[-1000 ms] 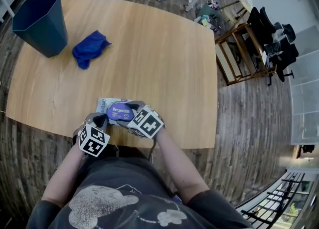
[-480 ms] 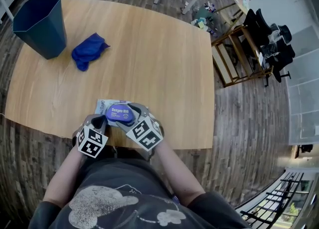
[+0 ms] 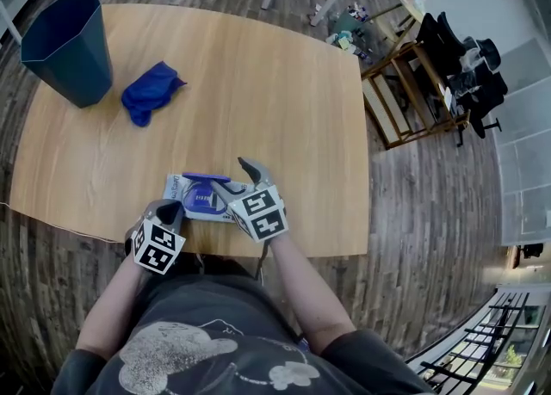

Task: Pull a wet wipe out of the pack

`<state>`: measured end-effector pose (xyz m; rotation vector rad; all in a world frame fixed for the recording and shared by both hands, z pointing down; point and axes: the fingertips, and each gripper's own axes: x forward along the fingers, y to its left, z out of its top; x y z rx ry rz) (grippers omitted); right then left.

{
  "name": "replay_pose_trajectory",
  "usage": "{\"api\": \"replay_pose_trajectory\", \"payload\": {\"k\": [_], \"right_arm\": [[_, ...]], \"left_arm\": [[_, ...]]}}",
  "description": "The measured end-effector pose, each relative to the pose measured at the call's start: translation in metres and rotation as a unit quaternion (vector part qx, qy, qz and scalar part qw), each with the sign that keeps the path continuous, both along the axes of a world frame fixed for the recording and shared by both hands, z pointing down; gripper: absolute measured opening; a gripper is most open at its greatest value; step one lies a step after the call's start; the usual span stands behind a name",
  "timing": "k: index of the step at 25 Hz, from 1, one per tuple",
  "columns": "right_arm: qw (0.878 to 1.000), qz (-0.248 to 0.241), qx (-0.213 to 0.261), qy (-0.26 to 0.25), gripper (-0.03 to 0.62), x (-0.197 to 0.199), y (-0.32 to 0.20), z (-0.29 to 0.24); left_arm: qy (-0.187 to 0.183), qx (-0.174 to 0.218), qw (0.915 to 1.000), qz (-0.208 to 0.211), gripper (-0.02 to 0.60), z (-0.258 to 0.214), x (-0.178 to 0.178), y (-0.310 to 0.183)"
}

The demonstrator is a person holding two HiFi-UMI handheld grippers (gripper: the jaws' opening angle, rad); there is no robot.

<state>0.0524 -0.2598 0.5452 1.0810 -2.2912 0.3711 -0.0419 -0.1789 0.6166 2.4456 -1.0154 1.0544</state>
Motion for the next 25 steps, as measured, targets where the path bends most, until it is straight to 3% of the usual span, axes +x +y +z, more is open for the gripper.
{"api": "replay_pose_trajectory", "payload": {"k": [4, 11, 14, 16, 17, 18, 20, 25], "right_arm": [[0.999, 0.035, -0.011, 0.012, 0.316, 0.009, -0.012, 0.016], [0.998, 0.051, -0.035, 0.023, 0.316, 0.008, -0.020, 0.037], [0.998, 0.052, -0.027, 0.006, 0.316, 0.008, -0.019, 0.029], [0.998, 0.057, -0.016, -0.016, 0.316, 0.010, -0.017, 0.016], [0.998, 0.062, -0.010, -0.029, 0.316, 0.013, -0.016, 0.008], [0.997, 0.068, -0.005, -0.043, 0.316, 0.016, -0.014, 0.001], [0.995, 0.078, 0.002, -0.062, 0.316, 0.022, -0.006, -0.009], [0.992, 0.096, 0.005, -0.076, 0.210, 0.042, 0.019, -0.017]], "left_arm": [[-0.010, 0.004, 0.9999, -0.004, 0.017, 0.000, 0.001, 0.000], [-0.013, 0.015, 0.9993, -0.031, 0.017, -0.009, -0.003, -0.002], [0.022, 0.051, 0.9965, -0.062, 0.018, -0.035, -0.003, -0.008], [0.053, 0.072, 0.9945, -0.055, 0.018, -0.055, 0.004, -0.008], [0.066, 0.076, 0.9940, -0.043, 0.031, -0.061, 0.011, -0.007], [0.075, 0.078, 0.9937, -0.030, 0.101, -0.065, 0.018, -0.005], [0.079, 0.080, 0.9936, -0.004, 0.145, -0.068, 0.033, -0.003], [0.021, 0.099, 0.9936, 0.051, 0.252, -0.053, 0.063, -0.001]]}}
